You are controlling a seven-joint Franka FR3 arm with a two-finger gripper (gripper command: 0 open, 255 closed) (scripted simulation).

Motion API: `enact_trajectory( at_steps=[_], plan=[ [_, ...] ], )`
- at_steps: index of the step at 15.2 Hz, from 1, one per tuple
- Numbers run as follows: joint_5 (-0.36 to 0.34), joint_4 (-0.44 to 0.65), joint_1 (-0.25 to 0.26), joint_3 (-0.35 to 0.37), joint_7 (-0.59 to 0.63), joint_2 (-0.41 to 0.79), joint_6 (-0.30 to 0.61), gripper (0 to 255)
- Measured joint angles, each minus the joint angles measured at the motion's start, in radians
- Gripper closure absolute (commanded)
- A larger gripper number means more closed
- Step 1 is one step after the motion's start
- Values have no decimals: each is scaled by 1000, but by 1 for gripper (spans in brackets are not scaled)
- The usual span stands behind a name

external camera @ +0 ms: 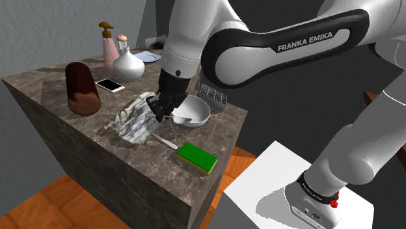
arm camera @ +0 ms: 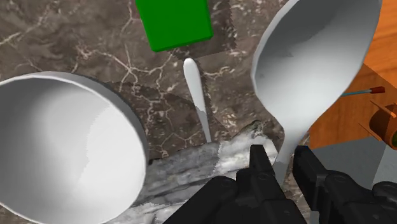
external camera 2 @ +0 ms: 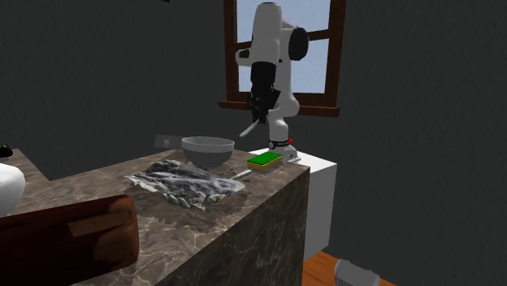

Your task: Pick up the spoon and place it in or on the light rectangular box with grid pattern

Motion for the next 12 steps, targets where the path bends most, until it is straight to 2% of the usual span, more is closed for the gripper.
enact_trajectory(
  at_steps=[12],
  plan=[
    [76,14,-130,-146,-313,9,-9,255]
  ],
)
